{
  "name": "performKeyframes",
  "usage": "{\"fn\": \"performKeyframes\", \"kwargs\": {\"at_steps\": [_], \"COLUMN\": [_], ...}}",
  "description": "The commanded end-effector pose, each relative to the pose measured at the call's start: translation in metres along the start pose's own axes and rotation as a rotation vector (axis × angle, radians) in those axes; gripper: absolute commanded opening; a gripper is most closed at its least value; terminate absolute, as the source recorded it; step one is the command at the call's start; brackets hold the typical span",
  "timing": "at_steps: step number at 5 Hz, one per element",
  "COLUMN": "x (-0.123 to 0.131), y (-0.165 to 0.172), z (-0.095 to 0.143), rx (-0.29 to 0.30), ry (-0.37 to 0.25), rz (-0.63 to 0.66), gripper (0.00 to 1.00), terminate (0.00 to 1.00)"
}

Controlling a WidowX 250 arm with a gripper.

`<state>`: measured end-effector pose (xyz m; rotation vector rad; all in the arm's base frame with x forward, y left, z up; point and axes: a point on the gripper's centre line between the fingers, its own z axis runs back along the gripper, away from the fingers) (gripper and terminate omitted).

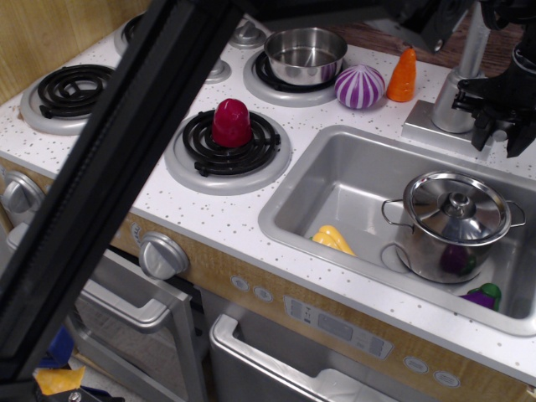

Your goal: Turn lever vertical to front

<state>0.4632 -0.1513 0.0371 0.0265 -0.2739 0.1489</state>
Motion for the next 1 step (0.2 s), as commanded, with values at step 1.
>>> {"fn": "performKeyframes", "kwargs": {"at_steps": [1], "x": [0.0073], "y": [-0.0026], "z": [0.0062], "rx": [-0.026], "ry": [-0.055], "rz": [-0.004], "gripper": [0.0], "terminate": [1.0]}}
